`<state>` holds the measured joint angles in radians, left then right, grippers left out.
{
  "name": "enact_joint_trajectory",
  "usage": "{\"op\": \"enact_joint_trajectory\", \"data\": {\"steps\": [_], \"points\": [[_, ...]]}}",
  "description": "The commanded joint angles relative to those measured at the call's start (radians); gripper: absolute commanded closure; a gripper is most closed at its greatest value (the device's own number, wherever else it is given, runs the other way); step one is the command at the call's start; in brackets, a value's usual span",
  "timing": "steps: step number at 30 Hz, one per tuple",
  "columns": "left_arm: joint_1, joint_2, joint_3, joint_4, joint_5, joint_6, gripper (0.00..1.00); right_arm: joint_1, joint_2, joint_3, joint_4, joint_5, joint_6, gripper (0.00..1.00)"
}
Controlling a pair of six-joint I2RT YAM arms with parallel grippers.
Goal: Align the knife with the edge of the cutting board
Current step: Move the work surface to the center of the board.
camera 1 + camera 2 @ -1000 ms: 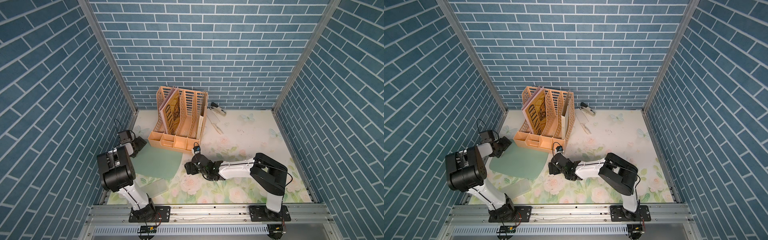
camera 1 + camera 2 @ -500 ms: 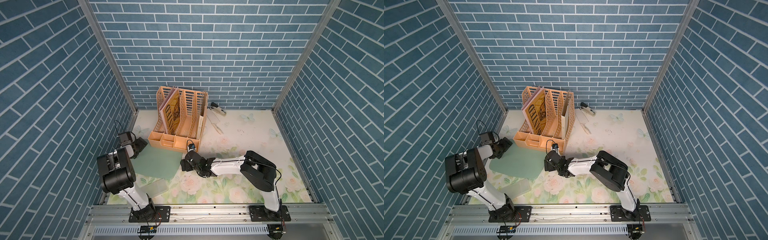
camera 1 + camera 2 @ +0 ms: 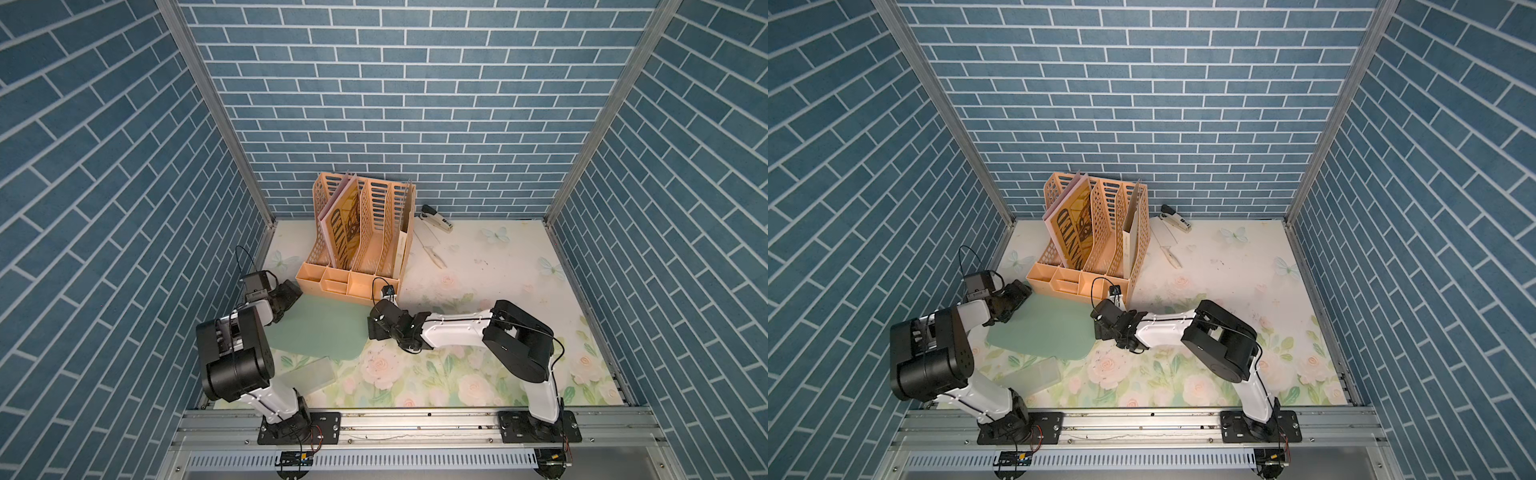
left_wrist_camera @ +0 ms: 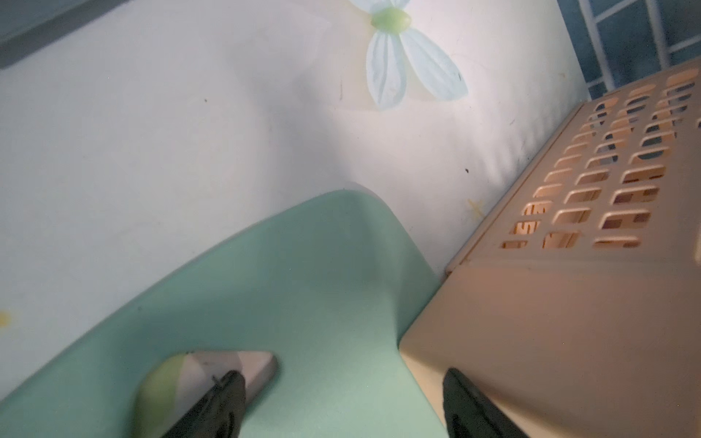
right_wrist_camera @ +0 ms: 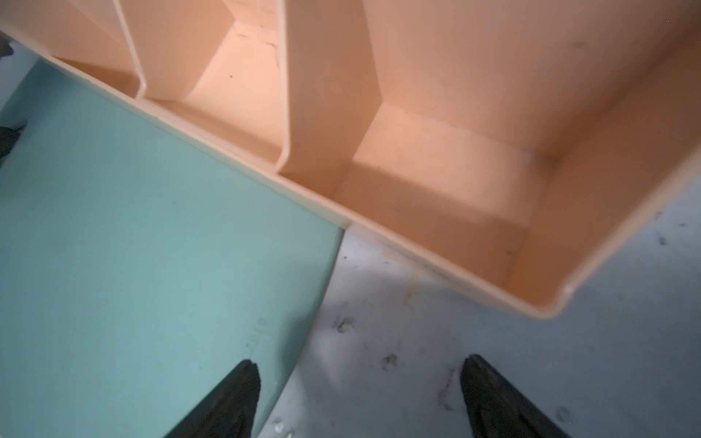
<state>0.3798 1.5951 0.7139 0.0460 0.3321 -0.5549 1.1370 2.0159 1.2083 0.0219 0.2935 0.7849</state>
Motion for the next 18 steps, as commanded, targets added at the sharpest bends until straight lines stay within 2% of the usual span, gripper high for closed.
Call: {"op": "enact_joint_trajectory", "data": {"steps": [1, 8, 18], "points": [[-0.016, -0.004, -0.063, -0.146, 0.064, -0.031, 0.16, -0.031, -0.046, -0.049, -0.052, 0.018, -0.021, 0.13], [-0.044, -0.042, -0.089, -0.149, 0.073, -0.024, 0.15, -0.042, -0.082, -0.119, 0.011, -0.044, -0.018, 0.14], [-0.165, -0.069, -0.129, -0.129, 0.060, -0.025, 0.16, -0.042, -0.189, -0.258, 0.065, -0.054, 0.050, 0.15]]}}
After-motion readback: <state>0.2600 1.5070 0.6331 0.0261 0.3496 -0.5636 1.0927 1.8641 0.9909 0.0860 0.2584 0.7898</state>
